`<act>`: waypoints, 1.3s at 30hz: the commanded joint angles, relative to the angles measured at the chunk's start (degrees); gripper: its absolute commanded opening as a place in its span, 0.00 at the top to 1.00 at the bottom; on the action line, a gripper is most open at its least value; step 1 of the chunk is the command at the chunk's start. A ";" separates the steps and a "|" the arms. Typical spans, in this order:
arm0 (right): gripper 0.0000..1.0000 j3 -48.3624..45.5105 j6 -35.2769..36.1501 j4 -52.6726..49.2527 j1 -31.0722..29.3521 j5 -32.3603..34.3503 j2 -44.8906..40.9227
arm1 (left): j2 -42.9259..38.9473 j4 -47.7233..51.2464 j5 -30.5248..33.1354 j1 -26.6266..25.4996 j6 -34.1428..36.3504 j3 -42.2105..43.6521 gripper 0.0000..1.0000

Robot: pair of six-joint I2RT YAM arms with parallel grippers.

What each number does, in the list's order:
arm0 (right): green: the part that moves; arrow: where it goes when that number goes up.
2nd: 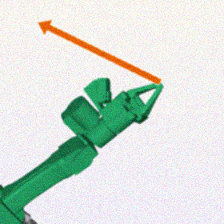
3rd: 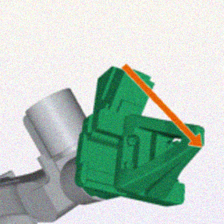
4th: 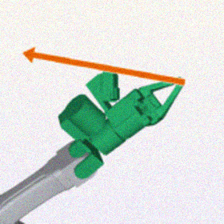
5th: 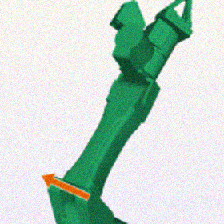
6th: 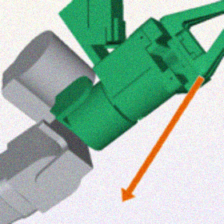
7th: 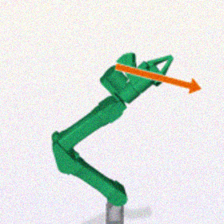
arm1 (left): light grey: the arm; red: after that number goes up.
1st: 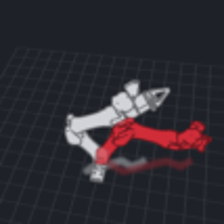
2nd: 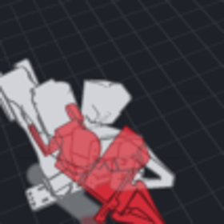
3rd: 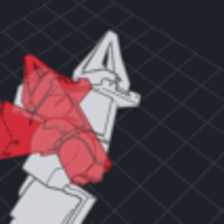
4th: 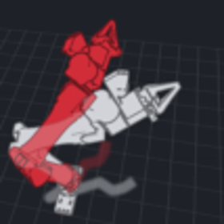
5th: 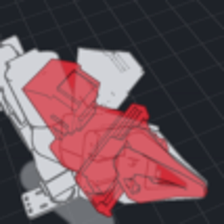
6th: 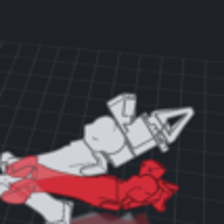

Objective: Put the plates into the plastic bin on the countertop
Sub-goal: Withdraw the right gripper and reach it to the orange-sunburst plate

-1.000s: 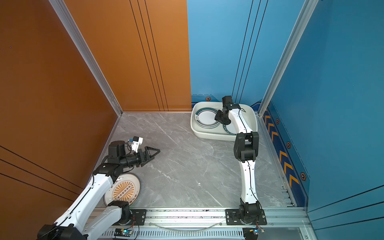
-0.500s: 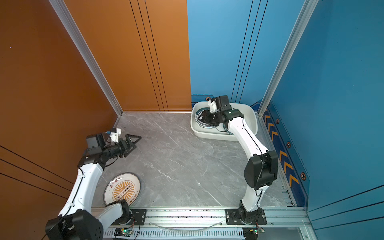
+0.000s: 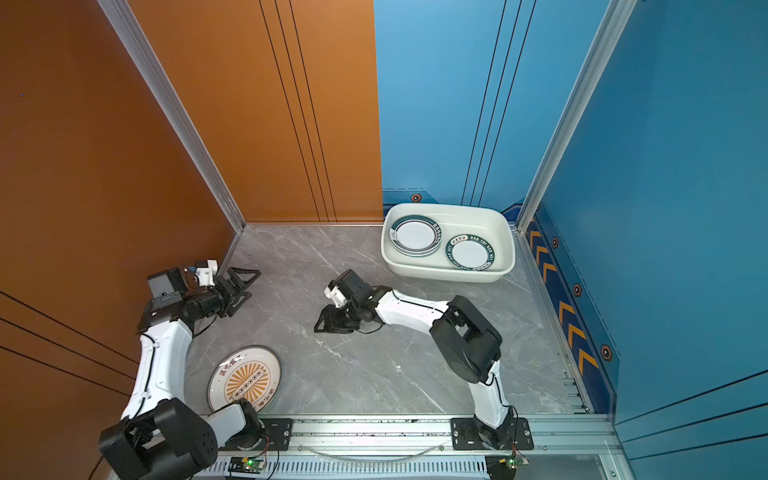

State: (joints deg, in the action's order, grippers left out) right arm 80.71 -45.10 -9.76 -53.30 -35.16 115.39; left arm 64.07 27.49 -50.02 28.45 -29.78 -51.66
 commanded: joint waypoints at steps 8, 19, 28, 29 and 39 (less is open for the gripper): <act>0.53 9.70 -8.56 7.17 -9.22 3.69 12.75 | -1.32 0.55 -1.48 -0.36 1.01 1.08 0.02; 0.55 13.51 -13.74 11.26 -13.03 3.96 20.09 | -1.33 -0.11 -1.57 -1.01 0.87 1.64 0.02; 0.75 13.27 -15.38 12.74 -13.14 4.77 21.47 | -1.50 -0.24 -1.66 -1.38 0.86 1.99 0.02; 0.78 13.26 -15.15 12.22 -13.03 5.04 21.37 | -1.50 -0.24 -1.66 -1.46 0.86 1.98 0.02; 0.93 11.13 -11.06 8.04 -12.12 8.14 17.57 | -1.50 -0.24 -1.66 -1.73 0.86 2.13 0.02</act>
State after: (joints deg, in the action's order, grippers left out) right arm 93.76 -58.63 3.46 -66.04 -30.89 135.00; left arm 63.44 27.49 -50.22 27.14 -29.78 -50.57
